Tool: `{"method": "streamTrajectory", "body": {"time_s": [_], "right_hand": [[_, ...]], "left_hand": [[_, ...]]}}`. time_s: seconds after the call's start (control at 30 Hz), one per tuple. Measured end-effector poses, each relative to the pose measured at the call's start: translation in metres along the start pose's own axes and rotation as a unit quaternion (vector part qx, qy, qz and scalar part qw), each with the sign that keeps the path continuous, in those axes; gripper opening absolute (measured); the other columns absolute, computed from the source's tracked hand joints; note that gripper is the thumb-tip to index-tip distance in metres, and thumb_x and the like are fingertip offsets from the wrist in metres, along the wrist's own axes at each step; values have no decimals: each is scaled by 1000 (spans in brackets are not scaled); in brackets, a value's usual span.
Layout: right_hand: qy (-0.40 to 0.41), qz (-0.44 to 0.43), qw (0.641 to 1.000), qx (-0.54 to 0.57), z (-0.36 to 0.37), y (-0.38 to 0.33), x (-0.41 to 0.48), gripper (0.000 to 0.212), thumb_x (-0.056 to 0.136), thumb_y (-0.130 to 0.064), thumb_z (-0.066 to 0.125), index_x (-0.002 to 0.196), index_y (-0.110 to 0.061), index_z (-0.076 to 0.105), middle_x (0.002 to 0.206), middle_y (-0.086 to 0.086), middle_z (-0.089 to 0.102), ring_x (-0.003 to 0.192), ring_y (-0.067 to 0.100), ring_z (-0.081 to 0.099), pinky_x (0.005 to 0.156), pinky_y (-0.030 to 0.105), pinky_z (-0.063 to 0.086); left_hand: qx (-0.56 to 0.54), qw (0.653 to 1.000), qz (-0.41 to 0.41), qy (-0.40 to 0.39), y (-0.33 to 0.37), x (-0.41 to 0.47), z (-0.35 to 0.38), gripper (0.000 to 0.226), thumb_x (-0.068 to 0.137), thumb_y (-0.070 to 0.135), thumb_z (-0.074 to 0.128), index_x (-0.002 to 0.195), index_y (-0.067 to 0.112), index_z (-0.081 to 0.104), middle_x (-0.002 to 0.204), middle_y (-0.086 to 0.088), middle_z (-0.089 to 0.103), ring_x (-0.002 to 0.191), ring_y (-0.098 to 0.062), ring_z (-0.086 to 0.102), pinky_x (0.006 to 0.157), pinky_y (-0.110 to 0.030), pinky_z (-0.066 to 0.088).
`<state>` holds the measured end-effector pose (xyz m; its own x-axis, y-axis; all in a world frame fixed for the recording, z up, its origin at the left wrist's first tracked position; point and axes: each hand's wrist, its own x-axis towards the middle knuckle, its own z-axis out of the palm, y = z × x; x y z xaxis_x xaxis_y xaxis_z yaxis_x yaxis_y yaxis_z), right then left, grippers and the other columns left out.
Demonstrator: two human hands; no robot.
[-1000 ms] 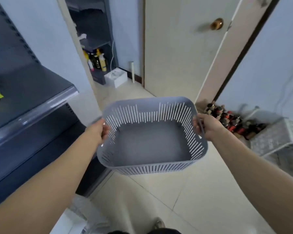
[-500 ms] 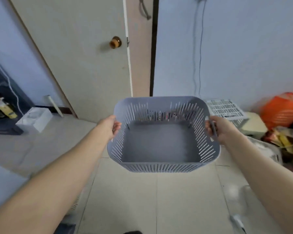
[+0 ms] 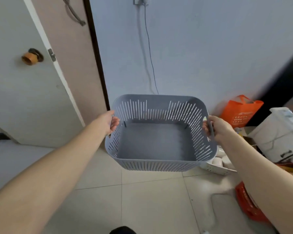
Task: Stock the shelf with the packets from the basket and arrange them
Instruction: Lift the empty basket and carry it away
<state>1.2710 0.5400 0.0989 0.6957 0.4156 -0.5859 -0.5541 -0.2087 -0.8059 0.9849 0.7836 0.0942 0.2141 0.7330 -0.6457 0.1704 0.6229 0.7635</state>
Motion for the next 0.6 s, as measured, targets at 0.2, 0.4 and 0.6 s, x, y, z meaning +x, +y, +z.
{"method": "streamTrajectory", "body": {"time_s": [0.2, 0.4, 0.6], "right_hand": [[22, 4, 1000, -3, -8, -62, 85, 27, 95, -28, 51, 79, -7, 57, 59, 3, 53, 41, 10, 51, 39, 15, 45], [61, -11, 998, 9, -25, -118, 170, 24, 94, -30, 52, 86, -10, 60, 62, 2, 55, 44, 9, 53, 40, 16, 46], [82, -4, 997, 8, -42, -174, 265, 24, 94, -30, 53, 86, -9, 60, 62, 3, 56, 45, 9, 52, 41, 17, 46]], "left_hand": [[8, 1000, -6, -3, 42, 59, 89, 35, 96, 34, 48, 73, 9, 55, 34, 2, 55, 25, -4, 49, 49, -18, 38], [17, 999, -6, -32, 84, 132, 186, 32, 93, 35, 52, 73, 10, 58, 37, 2, 57, 28, -5, 51, 49, -20, 41], [21, 998, -13, -49, 119, 187, 284, 35, 95, 35, 48, 69, 12, 53, 33, 4, 54, 25, -3, 48, 52, -18, 38]]}}
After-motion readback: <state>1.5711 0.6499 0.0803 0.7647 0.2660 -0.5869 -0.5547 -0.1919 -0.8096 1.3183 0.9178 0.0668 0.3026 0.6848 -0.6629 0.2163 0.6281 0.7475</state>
